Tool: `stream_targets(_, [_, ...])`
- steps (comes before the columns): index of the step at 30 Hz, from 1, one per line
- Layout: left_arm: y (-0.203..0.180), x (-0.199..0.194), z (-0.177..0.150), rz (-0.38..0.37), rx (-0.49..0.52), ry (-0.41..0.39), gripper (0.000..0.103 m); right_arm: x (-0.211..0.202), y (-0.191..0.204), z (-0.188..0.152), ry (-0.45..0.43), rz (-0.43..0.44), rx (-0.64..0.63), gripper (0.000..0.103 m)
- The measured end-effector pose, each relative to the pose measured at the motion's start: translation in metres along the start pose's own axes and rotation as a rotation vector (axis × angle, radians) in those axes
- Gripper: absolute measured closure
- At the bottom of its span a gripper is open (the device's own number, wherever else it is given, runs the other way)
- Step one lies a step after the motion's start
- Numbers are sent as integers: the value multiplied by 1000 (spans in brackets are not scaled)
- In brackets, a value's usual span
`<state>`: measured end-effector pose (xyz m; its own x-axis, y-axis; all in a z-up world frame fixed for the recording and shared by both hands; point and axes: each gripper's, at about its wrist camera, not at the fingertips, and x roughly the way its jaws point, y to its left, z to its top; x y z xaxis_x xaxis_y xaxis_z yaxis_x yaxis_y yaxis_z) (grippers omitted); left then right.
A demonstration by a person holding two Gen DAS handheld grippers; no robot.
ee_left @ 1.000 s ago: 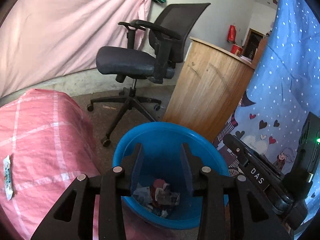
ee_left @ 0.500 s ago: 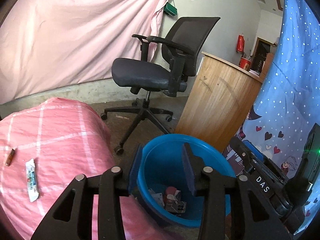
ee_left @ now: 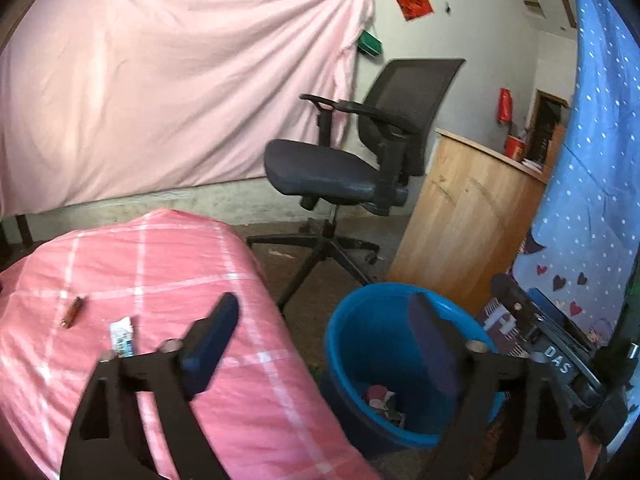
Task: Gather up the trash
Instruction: 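Move both open tools back over the battery and white strip on the bed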
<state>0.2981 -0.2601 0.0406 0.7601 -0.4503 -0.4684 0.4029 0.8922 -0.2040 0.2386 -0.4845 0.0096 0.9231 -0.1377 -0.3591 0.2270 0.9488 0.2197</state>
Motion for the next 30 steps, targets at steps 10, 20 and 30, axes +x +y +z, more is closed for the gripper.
stream_targets(10, [26, -22, -6, 103, -40, -91, 4, -3, 6, 0, -34, 13, -6, 0])
stream_targets(20, [43, -45, -17, 178, -36, -148, 4, -19, 14, 4, -122, 14, -15, 0])
stream_targets(30, [75, -71, -20, 273, -33, -170, 4, -27, 41, 8, -177, 57, -29, 0])
